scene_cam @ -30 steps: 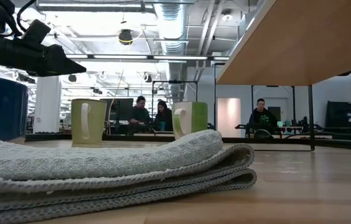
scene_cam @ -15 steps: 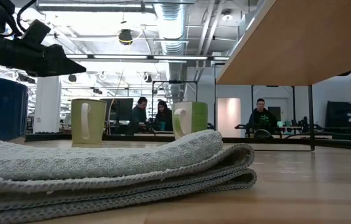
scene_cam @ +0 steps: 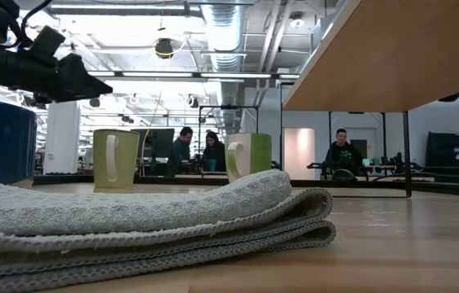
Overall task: Stack small to large cups/mugs on shelf
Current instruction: Put the blue cup on the shelf
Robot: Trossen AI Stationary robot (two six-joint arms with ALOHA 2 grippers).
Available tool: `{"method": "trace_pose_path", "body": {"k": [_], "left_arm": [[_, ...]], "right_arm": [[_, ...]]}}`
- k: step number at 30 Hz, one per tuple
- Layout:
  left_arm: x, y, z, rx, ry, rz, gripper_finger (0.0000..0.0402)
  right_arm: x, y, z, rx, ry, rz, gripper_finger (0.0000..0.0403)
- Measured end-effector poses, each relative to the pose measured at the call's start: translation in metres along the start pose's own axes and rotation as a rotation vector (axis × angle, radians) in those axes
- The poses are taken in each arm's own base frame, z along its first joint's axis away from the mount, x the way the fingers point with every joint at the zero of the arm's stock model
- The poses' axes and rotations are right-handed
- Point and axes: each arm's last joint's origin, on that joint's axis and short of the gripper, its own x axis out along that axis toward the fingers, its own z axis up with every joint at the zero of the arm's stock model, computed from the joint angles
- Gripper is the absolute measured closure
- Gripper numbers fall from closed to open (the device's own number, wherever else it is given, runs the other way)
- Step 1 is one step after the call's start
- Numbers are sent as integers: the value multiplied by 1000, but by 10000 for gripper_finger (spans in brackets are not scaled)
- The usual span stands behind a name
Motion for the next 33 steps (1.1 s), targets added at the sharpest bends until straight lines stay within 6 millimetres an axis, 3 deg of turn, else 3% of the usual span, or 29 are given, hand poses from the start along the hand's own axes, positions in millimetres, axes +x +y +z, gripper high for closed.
{"method": "trace_pose_path", "body": {"k": [5,15,24,33], "left_arm": [[0,0,0,-205,-3,-1,124],[1,-3,3,-276,32,-74,124],[7,-10,36,-181,136,12,124],[27,-32,64,-121,466,253,124]], "right_arm": [[0,0,0,28,1,0,168],[0,0,0,28,0,0,168],[0,0,0,52,0,0,168],[0,0,0,52,0,-2,168]]}}
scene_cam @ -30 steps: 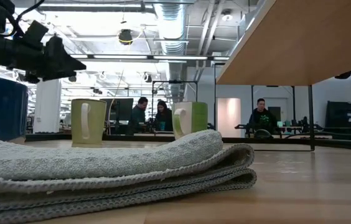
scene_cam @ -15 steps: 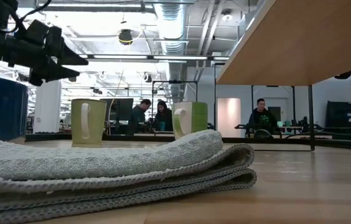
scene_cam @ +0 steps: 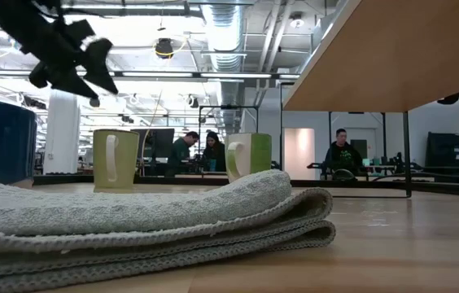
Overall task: Stack small to large cups/mugs on shelf
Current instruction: Put the blue cup on the shelf
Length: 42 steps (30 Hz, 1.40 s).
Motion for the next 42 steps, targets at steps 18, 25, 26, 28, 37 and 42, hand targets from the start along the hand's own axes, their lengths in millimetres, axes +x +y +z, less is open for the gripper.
{"method": "trace_pose_path", "body": {"k": [18,25,26,28,37,42], "left_arm": [[10,-74,13,525,410,98,124],[-33,-88,-3,560,410,-122,124],[-41,-89,-6,573,410,-160,124],[-56,-90,-11,606,402,-237,124],[-115,-79,-32,628,391,-462,124],[-135,-69,-45,728,498,-555,124]], "right_arm": [[0,0,0,-8,1,-2,168],[0,0,0,-8,1,-2,168],[0,0,0,-8,1,-2,168],[0,0,0,-8,1,-2,168],[0,0,0,-8,0,-3,168],[0,0,0,-8,0,-3,168]]}}
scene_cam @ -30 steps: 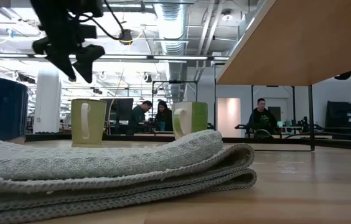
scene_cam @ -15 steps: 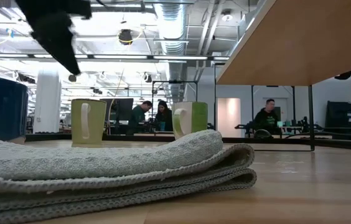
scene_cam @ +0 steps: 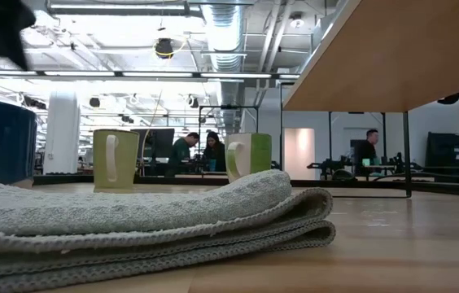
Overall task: Stack small to large cups/mugs on shelf
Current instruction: Put the blue cup on the shelf
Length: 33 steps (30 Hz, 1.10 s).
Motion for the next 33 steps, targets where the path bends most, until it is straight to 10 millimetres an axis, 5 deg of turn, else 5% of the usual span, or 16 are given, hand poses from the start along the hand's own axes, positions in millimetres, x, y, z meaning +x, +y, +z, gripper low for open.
{"method": "trace_pose_path", "body": {"k": [15,33], "left_arm": [[-28,-27,-41,120,42,-218,124],[-17,-27,-49,175,14,-195,124]], "right_arm": [[0,0,0,61,1,0,168],[0,0,0,52,0,-1,168]]}}
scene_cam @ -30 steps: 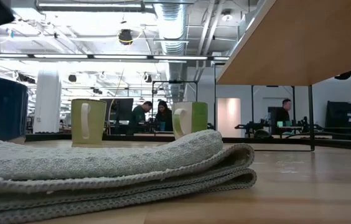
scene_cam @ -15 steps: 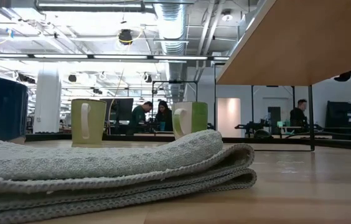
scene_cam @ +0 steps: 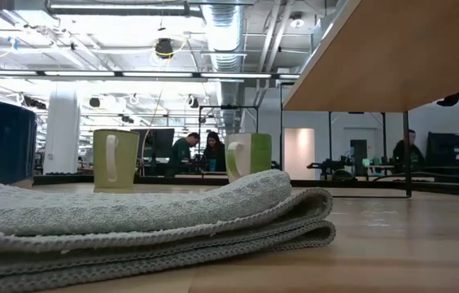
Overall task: Stack small to large cups/mugs on shelf
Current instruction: Put the blue cup on the shelf
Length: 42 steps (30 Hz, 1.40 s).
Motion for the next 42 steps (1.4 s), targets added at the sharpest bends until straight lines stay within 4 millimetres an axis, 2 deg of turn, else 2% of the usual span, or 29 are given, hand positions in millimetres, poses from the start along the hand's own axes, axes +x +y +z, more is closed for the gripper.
{"method": "trace_pose_path", "body": {"k": [7,13,19,28,42], "left_arm": [[0,-1,0,-3,-3,-5,124],[0,-3,6,25,-92,-4,124],[1,-1,5,9,-58,1,124],[30,-1,-13,-97,-46,-33,124],[31,11,-23,-199,93,61,124]], "right_arm": [[0,0,0,0,0,0,168],[0,0,0,0,0,0,168],[0,0,0,0,1,0,168],[0,0,0,1,0,0,168],[0,0,0,9,1,5,168]]}}
